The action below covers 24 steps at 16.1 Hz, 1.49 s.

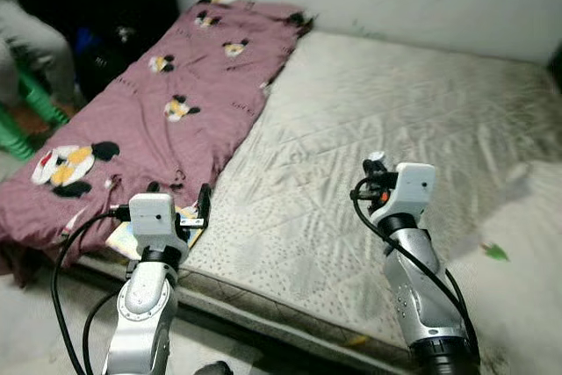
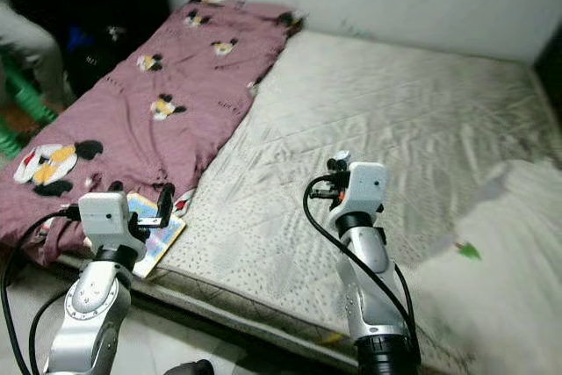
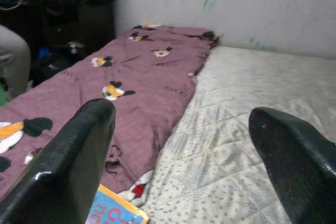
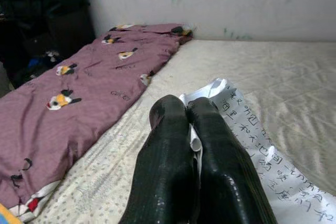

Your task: Clean up the room

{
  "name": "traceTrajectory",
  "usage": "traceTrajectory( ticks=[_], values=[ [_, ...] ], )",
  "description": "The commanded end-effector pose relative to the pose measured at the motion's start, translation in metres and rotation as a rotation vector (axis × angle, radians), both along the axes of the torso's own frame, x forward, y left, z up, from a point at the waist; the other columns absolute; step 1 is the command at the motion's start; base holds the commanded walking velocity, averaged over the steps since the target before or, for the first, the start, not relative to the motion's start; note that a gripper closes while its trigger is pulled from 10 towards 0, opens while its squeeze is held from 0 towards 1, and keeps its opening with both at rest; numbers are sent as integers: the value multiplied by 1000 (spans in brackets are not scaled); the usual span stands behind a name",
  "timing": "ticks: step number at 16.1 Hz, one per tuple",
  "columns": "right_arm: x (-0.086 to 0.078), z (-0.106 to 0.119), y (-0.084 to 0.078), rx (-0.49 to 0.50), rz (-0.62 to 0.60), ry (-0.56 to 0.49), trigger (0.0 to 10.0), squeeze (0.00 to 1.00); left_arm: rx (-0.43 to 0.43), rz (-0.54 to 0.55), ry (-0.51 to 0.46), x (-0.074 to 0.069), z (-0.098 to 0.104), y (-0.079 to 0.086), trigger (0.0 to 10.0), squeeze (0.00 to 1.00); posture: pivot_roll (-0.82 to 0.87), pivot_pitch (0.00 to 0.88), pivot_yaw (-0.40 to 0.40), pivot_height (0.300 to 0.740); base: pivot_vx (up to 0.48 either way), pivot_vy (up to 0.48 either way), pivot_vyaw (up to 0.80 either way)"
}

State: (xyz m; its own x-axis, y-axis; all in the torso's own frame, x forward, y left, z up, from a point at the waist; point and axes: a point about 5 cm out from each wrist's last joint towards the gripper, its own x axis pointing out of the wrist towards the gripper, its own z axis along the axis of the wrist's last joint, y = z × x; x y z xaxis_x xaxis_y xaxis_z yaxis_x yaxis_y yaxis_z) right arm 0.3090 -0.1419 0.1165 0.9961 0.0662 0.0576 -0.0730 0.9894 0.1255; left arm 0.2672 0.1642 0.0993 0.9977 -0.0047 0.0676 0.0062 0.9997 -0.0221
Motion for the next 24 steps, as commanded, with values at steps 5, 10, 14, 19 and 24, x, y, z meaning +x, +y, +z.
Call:
traceTrajectory(
  ticks=[5, 10, 14, 19, 24],
  values=[
    [-4, -8, 10, -22, 46, 16, 10000, 0, -17, -26, -7, 3, 1, -2, 10000, 0, 19, 69, 39, 740, 0, 0, 0],
    [3, -8, 10, -29, 54, 30, 10000, 0, -16, 12, -34, 9, 4, 1, 10000, 0, 32, 30, 4, 740, 0, 0, 0],
    [11, -4, 11, -35, 60, 12, 10000, 0, -5, 30, -35, 1, 2, 5, 10000, 0, 60, 36, -14, 740, 0, 0, 0],
    [8, -12, 4, -24, 23, 57, 10000, 0, -59, 41, -12, 4, -3, 3, 10000, 0, 47, 40, -11, 740, 0, 0, -390],
    [3, -16, 1, -57, 41, 63, 10000, 0, -84, 54, -2, 2, -8, 2, 10000, 0, 32, 63, -31, 740, 0, 268, -800]
  ],
)
